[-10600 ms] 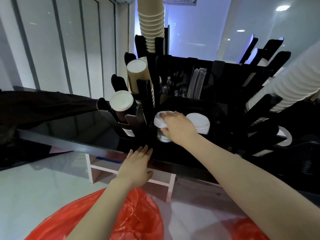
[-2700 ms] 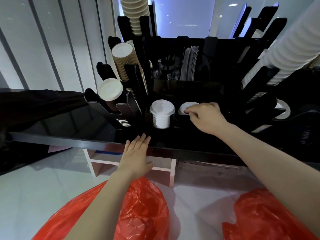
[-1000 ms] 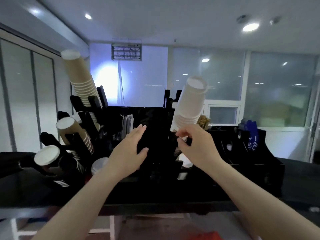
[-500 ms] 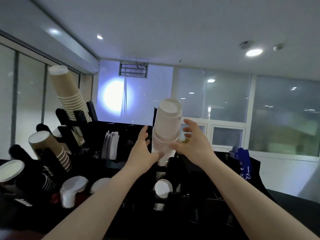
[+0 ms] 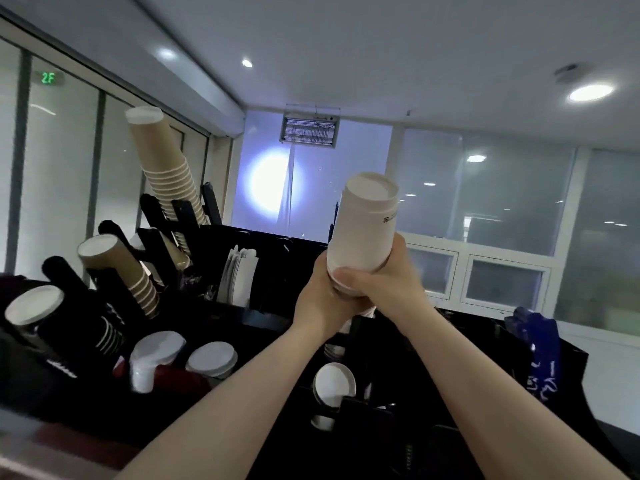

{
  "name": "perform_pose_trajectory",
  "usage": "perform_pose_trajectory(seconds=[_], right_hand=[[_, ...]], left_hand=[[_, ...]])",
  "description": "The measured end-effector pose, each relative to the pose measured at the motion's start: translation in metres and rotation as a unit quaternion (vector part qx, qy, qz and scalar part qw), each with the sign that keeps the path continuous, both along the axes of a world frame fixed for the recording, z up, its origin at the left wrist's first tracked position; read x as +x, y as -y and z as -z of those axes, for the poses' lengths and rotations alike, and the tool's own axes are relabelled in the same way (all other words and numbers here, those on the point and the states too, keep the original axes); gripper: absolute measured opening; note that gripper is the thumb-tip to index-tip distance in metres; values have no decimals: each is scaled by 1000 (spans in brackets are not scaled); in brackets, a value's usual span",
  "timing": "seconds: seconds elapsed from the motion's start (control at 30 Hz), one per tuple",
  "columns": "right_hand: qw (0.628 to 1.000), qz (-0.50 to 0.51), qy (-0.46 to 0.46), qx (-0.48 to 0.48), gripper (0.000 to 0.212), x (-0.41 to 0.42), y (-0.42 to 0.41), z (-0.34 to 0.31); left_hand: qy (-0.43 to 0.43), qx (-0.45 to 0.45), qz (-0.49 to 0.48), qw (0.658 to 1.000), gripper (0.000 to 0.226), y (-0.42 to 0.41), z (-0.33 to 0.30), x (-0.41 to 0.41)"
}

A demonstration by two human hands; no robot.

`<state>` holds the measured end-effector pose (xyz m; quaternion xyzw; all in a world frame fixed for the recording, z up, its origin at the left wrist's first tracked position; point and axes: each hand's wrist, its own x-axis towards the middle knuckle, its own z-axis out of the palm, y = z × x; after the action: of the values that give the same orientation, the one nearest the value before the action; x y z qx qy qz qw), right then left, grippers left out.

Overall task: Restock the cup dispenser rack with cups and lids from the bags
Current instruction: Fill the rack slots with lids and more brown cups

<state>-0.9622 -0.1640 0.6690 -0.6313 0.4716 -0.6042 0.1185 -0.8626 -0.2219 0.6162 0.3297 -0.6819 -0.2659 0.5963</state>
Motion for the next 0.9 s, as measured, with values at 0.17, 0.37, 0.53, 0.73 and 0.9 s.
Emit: perform_pose_trajectory(seconds=[0.17,0.37,0.53,0.73,0.9], right_hand=[[1000,25,0,-11,88,-3,4,-2],[998,58,-1,-24,81,3,2,-1],[996,47,39,-59,58,4,-15,-33],[995,2,-5,-96,56,9,-42,-77],[995,-16,5,-94,63,3,-55,-70]], left_hand=[[44,6,-93,995,60,5,-4,-4],[46,33,-88,995,71,6,-6,-5],[26,25,-81,996,78,-1,-4,-2],[66,0,-52,996,87,-4,-6,7],[71,25,16,997,85,-9,-11,18]])
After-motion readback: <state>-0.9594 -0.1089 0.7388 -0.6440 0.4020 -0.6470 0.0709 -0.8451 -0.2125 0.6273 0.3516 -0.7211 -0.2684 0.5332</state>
